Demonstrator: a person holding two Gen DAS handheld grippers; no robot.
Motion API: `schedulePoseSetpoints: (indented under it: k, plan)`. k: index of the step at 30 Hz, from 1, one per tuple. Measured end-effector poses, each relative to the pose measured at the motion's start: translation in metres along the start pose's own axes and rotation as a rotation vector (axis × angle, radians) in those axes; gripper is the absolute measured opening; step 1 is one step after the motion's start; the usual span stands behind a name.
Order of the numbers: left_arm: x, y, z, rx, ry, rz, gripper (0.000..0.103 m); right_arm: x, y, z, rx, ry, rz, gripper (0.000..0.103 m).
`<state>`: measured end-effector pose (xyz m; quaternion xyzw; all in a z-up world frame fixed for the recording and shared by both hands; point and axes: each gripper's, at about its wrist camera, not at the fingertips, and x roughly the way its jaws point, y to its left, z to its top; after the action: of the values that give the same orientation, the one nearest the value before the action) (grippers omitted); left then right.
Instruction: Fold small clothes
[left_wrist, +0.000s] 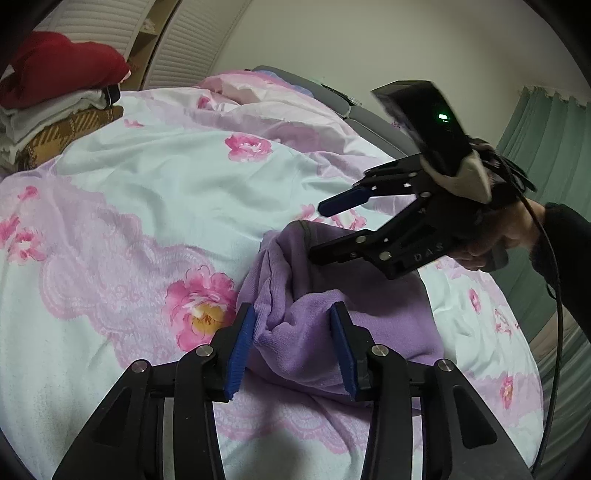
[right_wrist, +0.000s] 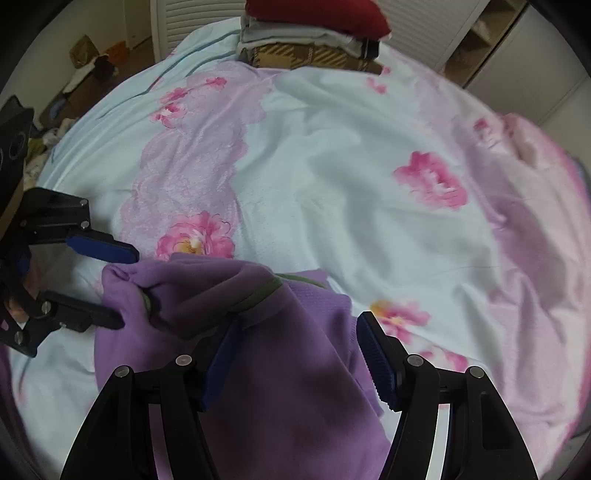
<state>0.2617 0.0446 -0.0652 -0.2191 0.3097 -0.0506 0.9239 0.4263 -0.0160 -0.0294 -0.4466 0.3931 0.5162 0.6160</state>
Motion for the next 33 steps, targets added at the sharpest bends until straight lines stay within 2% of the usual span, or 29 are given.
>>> schedulePoseSetpoints:
  k: [2,3,5,10,14,18,21,23,25,26,27,28,30,33]
  plan:
    - [0.001,0.001,0.0,-0.001,0.005,0.002,0.041,0.007,-0.005,0.003,0.023,0.019,0.081,0.049]
    - [0.002,0.002,0.001,-0.003,0.006,0.002,0.041,0.011,-0.005,0.003,0.038,0.035,0.133,0.027]
    - [0.003,0.003,0.001,-0.007,0.011,0.0,0.041,0.01,0.003,0.003,0.014,0.042,0.121,0.015]
    - [0.002,-0.002,0.004,0.019,-0.003,0.003,0.041,-0.017,0.007,-0.006,0.066,-0.045,0.043,0.011]
    - [0.004,0.001,0.005,0.021,-0.006,0.027,0.035,-0.047,-0.014,-0.022,0.212,-0.182,-0.024,0.01]
    - [0.015,0.007,0.0,0.028,0.016,0.072,0.035,-0.029,-0.034,-0.038,0.361,-0.192,-0.055,0.011]
    - [0.012,0.006,0.0,0.034,0.009,0.081,0.035,-0.001,-0.038,-0.043,0.426,-0.169,-0.063,0.015]
    - [0.005,0.005,0.003,0.028,-0.007,0.07,0.035,0.002,-0.032,-0.043,0.458,-0.184,-0.085,0.019]
    - [-0.003,0.002,0.007,0.025,-0.023,0.053,0.035,-0.015,-0.028,-0.047,0.494,-0.228,-0.106,0.035]
    - [-0.006,0.0,0.009,0.028,-0.029,0.047,0.037,-0.027,-0.023,-0.05,0.507,-0.261,-0.112,0.038]
    - [-0.009,-0.003,0.01,0.04,-0.035,0.039,0.041,-0.033,-0.02,-0.052,0.516,-0.281,-0.127,0.045]
    - [-0.011,-0.006,0.011,0.048,-0.039,0.04,0.043,-0.043,-0.014,-0.055,0.531,-0.299,-0.155,0.057]
    - [-0.016,-0.01,0.014,0.055,-0.046,0.039,0.05,-0.067,-0.001,-0.066,0.581,-0.344,-0.2,0.07]
    - [-0.024,-0.014,0.015,0.065,-0.053,0.059,0.063,-0.093,0.025,-0.087,0.696,-0.421,-0.239,0.071]
